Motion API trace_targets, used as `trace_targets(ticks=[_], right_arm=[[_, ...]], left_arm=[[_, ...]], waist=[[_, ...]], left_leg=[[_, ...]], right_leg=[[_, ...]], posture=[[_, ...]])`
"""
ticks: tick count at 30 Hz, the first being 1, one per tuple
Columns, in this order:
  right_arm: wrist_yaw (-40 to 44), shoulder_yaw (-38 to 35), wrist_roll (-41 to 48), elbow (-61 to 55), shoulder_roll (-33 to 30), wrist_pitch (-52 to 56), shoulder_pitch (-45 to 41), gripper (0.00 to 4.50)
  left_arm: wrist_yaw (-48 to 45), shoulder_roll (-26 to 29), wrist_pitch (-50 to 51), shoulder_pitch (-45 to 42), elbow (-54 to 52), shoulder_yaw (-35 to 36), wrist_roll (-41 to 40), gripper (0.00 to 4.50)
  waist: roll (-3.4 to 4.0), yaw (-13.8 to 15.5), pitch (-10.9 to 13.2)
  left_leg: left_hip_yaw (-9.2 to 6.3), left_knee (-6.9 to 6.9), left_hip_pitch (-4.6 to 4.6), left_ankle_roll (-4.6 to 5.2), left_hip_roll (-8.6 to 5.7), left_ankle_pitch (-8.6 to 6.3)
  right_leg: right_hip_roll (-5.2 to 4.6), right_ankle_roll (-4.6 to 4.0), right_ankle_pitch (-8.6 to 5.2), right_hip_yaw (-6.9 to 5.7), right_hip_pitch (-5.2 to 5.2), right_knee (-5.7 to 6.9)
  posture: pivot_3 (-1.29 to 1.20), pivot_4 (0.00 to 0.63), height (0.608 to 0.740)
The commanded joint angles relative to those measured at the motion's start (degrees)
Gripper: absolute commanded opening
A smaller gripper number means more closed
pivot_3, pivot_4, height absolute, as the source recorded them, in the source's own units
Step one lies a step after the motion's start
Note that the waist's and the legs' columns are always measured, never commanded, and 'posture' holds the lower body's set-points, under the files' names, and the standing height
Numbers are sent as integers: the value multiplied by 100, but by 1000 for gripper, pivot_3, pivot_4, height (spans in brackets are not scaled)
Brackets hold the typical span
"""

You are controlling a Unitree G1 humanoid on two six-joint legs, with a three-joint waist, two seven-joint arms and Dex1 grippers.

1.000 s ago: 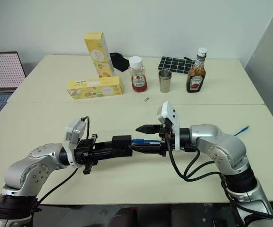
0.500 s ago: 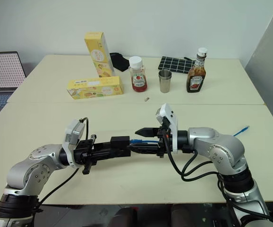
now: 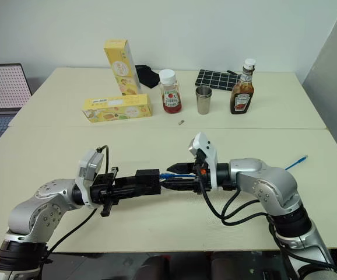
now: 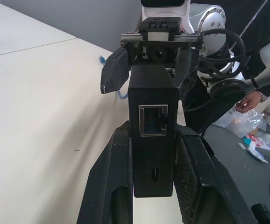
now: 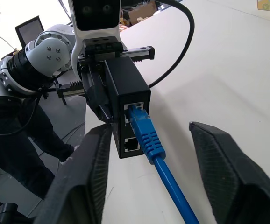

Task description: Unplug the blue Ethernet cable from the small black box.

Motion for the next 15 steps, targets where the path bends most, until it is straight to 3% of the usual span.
trace_targets(ticks=[1,7,15], right_arm=[[157,-113,87,-74,-6,-95,-100,1742],[349,-87,43,-17,-97,-96,-104,142],[652,68,-95,184,-184,-109,-274,25]], left_arm=[[-99,24,-133,4,-28,68,38,779],[-289,77,-243,34,7,4,160,779],[-534,95,-457,191,-114,-128,334,779]], waist=[[0,0,0],[0,0,0],[1,-1,0]], left_leg=[[0,0,0,0,0,0],[1,0,0,0,0,0],[3,0,-1,0,-1,0]], right_leg=[[0,0,0,1,0,0],[0,0,0,0,0,-1],[0,0,0,-1,0,-3]], posture=[[0,150,740],[0,150,740],[0,150,740]])
